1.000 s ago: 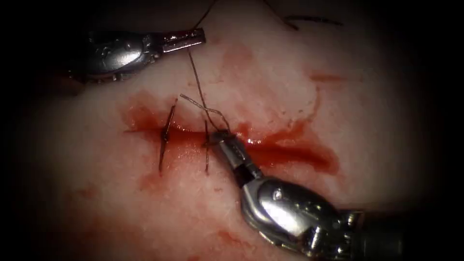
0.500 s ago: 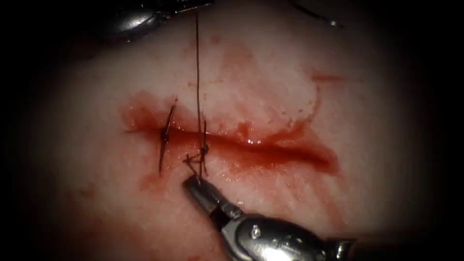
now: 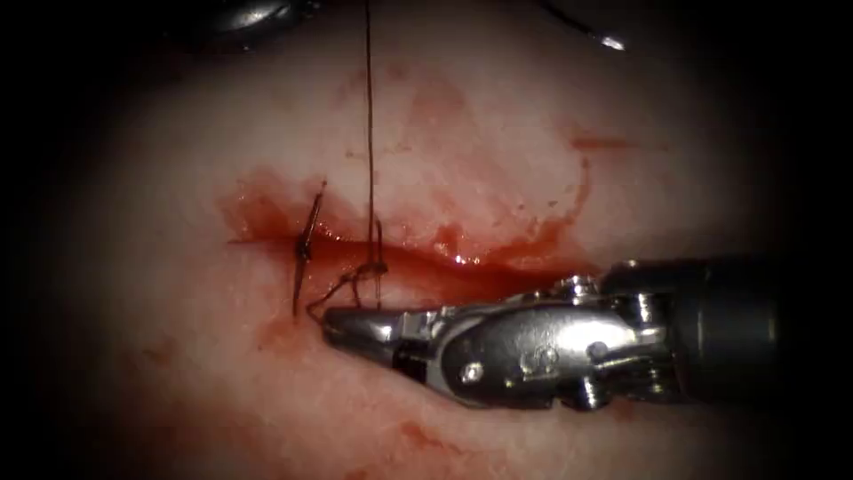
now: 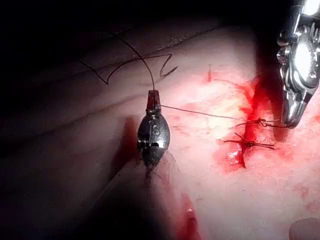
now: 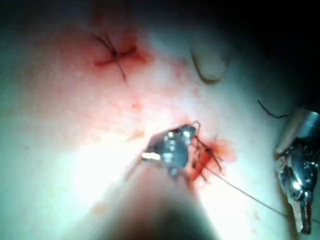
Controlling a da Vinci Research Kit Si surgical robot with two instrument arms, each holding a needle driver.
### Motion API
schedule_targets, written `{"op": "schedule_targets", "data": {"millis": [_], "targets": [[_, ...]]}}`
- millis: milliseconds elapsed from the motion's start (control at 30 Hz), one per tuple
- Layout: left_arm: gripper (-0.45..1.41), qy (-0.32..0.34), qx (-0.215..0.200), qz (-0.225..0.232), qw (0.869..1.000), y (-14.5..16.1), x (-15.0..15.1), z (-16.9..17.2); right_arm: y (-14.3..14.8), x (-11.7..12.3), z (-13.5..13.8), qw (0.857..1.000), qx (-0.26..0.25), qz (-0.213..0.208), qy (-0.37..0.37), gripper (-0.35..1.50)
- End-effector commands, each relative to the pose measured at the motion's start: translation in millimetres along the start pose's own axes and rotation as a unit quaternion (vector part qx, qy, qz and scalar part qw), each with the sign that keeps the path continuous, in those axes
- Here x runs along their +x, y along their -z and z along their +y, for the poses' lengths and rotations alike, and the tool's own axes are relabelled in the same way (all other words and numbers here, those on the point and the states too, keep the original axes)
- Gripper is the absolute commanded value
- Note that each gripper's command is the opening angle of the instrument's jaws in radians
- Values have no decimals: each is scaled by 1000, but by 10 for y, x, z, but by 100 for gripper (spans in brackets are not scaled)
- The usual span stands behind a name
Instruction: Wound Closure
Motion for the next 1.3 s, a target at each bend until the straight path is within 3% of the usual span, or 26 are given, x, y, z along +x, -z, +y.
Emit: {"op": "schedule_targets", "data": {"millis": [33,267,700,1100,1300], "targets": [[-45,0,1,-2,1000,-8,-5,-4,-7,-1,-2,999,25,23,23,-35],[-45,-3,10,-11,1000,-13,-12,-17,-12,13,-33,991,91,73,58,-35],[-45,-16,29,-24,999,-25,-22,-41,-3,-4,-31,998,55,38,20,-35],[-45,-36,42,-42,998,-33,-60,-52,-3,13,-54,998,53,32,-5,-35],[-45,-36,53,-47,997,-31,-61,-61,-2,18,-57,998,52,33,-8,-35]]}}
